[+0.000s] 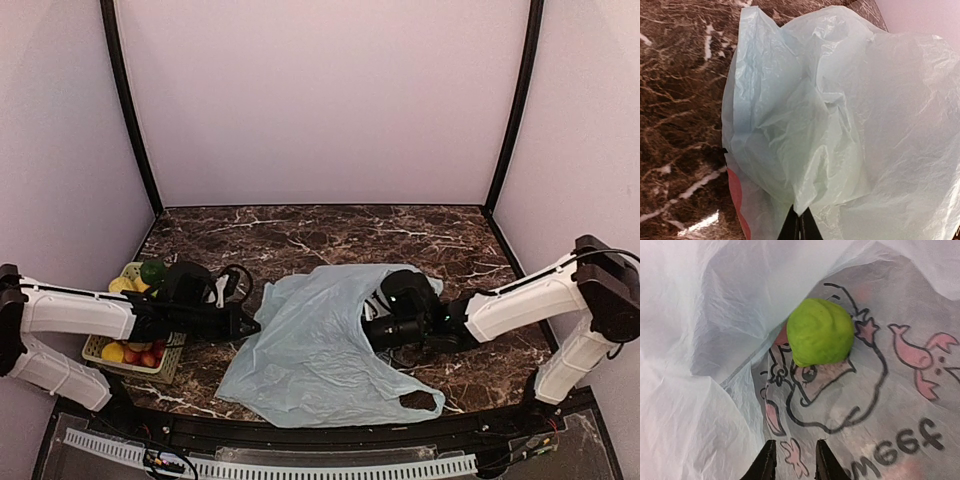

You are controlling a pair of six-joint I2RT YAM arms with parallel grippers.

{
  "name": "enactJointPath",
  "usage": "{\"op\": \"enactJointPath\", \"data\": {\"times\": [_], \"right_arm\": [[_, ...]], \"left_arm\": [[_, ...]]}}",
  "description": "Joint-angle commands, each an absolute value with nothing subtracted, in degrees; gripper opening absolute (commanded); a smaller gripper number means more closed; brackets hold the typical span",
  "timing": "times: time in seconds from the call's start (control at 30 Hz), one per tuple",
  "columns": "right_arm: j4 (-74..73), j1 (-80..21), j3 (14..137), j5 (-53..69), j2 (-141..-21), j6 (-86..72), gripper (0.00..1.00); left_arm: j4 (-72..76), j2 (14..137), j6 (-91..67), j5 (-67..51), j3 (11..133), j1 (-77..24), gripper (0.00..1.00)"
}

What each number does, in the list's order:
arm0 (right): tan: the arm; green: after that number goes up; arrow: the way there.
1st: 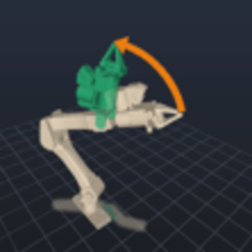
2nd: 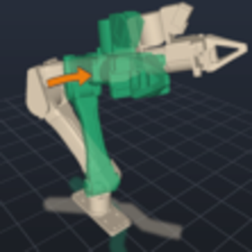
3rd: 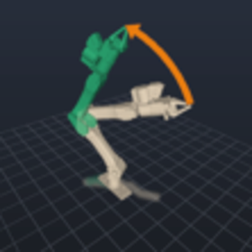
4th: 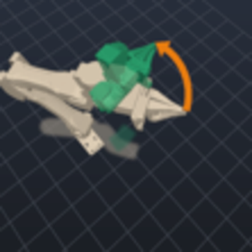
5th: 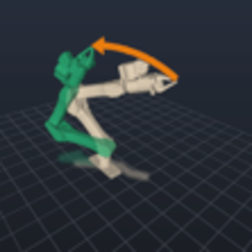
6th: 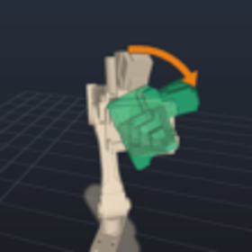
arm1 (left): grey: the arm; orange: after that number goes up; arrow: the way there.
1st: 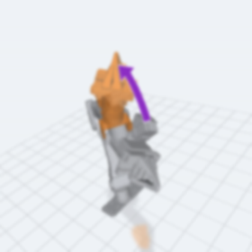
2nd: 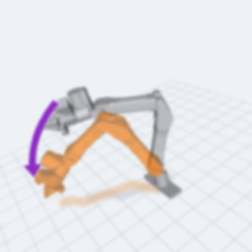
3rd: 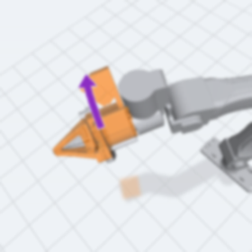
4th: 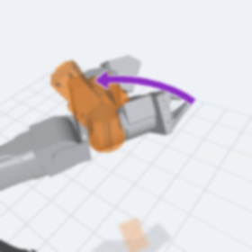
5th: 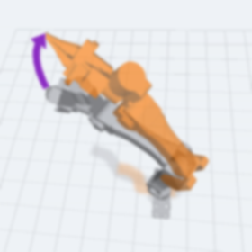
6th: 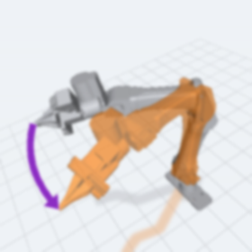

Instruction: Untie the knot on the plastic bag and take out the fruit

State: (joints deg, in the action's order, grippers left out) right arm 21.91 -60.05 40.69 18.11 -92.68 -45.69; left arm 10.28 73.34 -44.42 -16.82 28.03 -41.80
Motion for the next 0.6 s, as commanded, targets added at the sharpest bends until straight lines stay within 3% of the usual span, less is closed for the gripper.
{"op": "enactJointPath", "data": {"times": [0.0, 0.33, 0.57], "right_arm": [[17.4, -58.2, 36.6, 12.4, -84.9, -44.7, 0.26], [10.2, -54.1, 29.6, 7.1, -67.1, -43.1, 0.29], [13.5, -53.8, 31.6, 11.6, -71.3, -41.8, 0.32]], "left_arm": [[3.9, 70.6, -39.6, -15.8, 29.2, -37.5, 0.01], [1.2, 69.3, -35.1, -16.5, 29.8, -32.7, 0.01], [4.3, 72.7, -33.8, -21.5, 30.2, -32.7, 0.01]]}}
